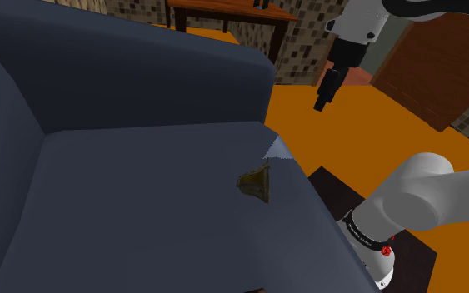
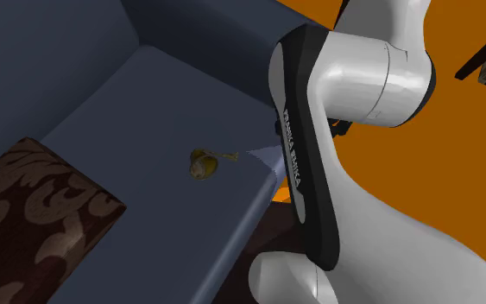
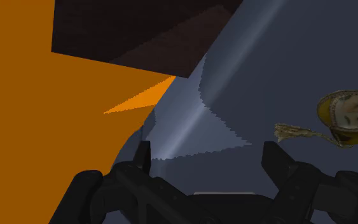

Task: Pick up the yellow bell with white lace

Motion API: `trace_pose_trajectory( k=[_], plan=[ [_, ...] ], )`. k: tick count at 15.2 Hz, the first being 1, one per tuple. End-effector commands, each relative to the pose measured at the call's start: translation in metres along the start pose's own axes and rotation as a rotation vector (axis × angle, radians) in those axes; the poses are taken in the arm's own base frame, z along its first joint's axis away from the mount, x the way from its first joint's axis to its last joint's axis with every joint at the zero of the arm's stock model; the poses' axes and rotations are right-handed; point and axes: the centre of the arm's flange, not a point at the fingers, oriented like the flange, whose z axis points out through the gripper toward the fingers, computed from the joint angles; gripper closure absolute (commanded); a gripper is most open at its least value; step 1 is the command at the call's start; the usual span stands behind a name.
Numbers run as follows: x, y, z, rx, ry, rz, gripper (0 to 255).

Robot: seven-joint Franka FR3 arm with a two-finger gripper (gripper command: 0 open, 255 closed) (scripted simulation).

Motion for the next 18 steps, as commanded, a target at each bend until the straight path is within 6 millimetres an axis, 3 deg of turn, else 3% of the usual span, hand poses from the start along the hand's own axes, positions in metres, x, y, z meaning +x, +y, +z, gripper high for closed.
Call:
trace_pose_trajectory(
  k=[1, 18],
  plan=[
    [0.0, 0.0, 0.0, 0.0, 0.0, 0.0, 0],
    [-0.049, -0.225, 0.089, -0.102, 0.238, 0.108, 0]
  ],
)
